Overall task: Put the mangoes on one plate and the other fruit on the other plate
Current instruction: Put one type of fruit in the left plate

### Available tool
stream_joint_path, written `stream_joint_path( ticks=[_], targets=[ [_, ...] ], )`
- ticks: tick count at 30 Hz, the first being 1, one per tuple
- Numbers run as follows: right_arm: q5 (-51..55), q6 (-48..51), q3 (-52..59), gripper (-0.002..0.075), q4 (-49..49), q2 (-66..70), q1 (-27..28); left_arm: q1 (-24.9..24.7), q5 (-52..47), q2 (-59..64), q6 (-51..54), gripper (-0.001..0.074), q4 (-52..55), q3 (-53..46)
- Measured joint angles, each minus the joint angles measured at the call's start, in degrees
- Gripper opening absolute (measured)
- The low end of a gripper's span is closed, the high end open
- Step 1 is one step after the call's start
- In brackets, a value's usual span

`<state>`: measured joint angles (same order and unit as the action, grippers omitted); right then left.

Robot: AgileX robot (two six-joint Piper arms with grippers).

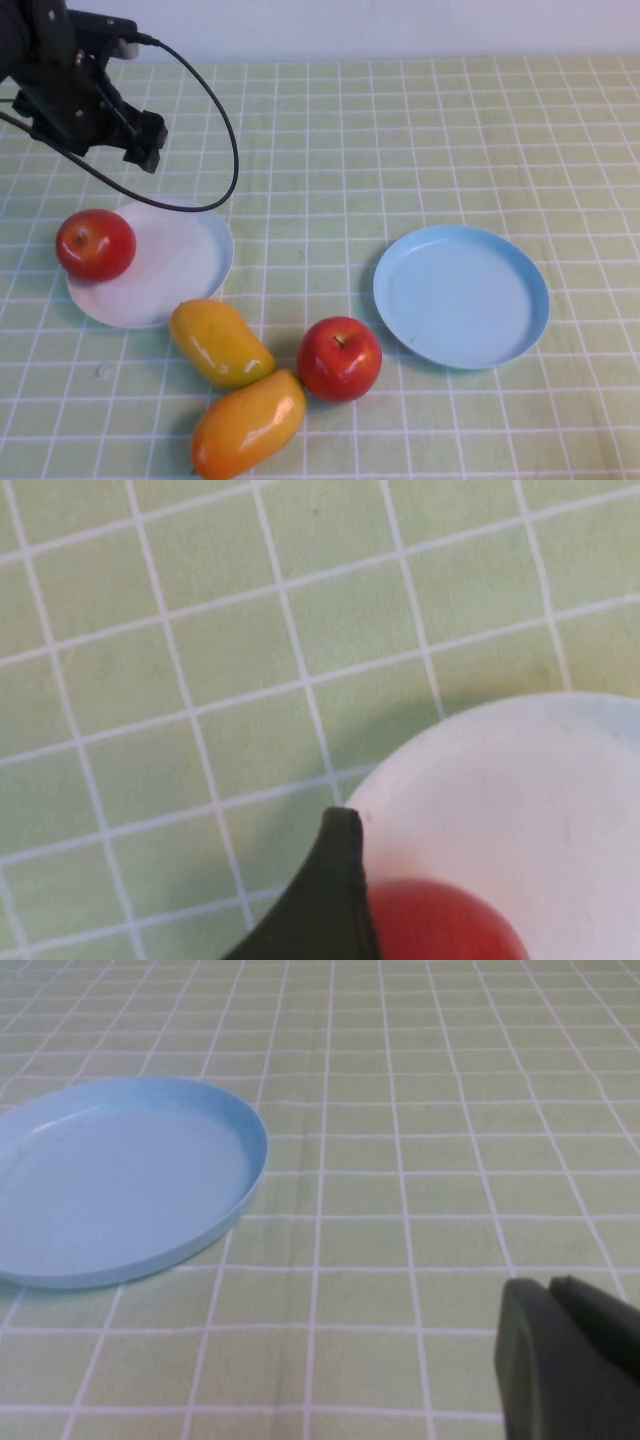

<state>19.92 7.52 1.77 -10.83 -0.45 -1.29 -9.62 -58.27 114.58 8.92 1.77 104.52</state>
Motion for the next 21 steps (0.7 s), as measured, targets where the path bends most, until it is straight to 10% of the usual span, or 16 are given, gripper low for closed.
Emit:
stream_joint_path(
  ticks=[21],
  targets=[
    [0.0,0.0,0.0,-0.0016,-0.1,0.0,0.0,-20.1,-12.3,-20.2,-2.1,0.067,0.7,-17.1]
  ],
)
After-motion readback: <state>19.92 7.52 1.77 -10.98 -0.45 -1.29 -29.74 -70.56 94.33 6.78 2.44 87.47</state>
